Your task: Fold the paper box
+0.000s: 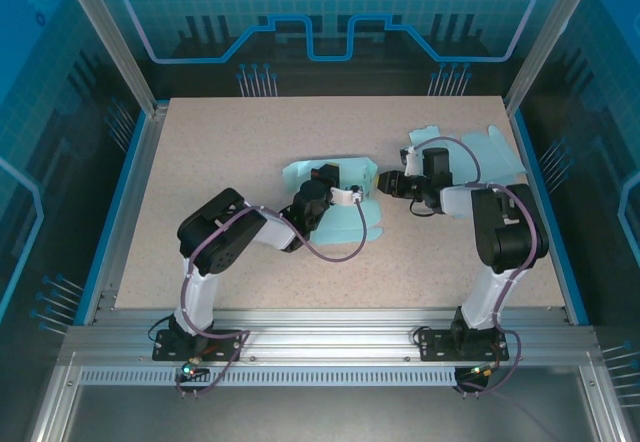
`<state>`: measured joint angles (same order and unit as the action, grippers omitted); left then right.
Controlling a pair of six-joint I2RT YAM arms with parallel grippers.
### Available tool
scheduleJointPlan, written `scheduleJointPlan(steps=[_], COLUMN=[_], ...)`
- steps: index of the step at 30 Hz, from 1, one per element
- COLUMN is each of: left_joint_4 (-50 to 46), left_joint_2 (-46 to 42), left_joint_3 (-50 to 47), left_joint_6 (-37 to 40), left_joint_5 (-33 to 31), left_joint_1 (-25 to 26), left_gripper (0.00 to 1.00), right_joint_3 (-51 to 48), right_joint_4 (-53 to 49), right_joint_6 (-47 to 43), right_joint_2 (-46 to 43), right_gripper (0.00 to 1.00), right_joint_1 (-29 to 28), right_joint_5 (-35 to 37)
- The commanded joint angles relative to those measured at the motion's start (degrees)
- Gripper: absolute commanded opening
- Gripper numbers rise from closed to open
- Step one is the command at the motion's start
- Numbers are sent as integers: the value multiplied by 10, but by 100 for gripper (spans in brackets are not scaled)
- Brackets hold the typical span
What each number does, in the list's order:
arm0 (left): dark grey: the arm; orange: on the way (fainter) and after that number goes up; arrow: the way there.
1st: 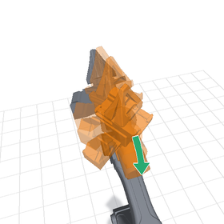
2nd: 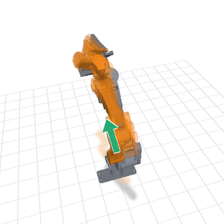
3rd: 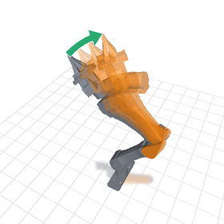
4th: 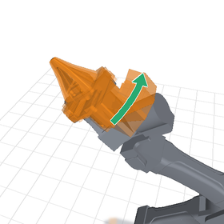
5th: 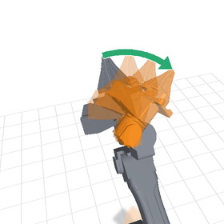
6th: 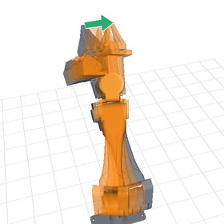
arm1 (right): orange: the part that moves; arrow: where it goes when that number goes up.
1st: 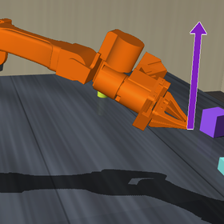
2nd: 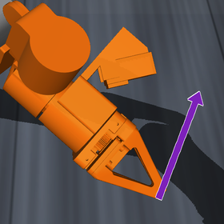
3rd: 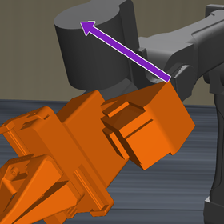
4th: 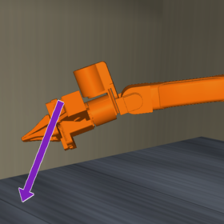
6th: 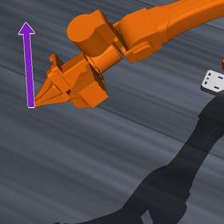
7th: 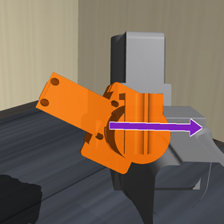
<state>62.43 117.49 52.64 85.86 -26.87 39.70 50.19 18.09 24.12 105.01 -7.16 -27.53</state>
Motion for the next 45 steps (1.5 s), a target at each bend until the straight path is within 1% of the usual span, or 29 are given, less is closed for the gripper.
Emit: scheduleJointPlan(steps=[1, 16, 23, 37, 41, 45], left_joint_4=[9, 19, 20, 25, 24, 25], left_joint_2=[0, -2, 0, -2, -2, -2], left_joint_3=[-6, -11, -12, -14, -14, -14], left_joint_6=[-16, -13, -13, -7, -4, -3], left_joint_5=[29, 30, 30, 30, 31, 32], left_joint_1=[0, -1, -1, 0, 2, 3], left_gripper=[0, 0, 0, 0, 0, 0], right_joint_3=[-20, -30, -21, -22, -13, -1], right_joint_4=[29, 32, 36, 22, 23, 13], right_joint_6=[-14, -27, -35, -60, -65, -69], right_joint_2=[-21, -34, -33, -54, -50, -36], right_gripper=[36, 36, 42, 46, 48, 48], right_joint_1=[-10, -19, -34, -61, -63, -69], right_joint_5=[-10, 6, 13, 49, 54, 70])
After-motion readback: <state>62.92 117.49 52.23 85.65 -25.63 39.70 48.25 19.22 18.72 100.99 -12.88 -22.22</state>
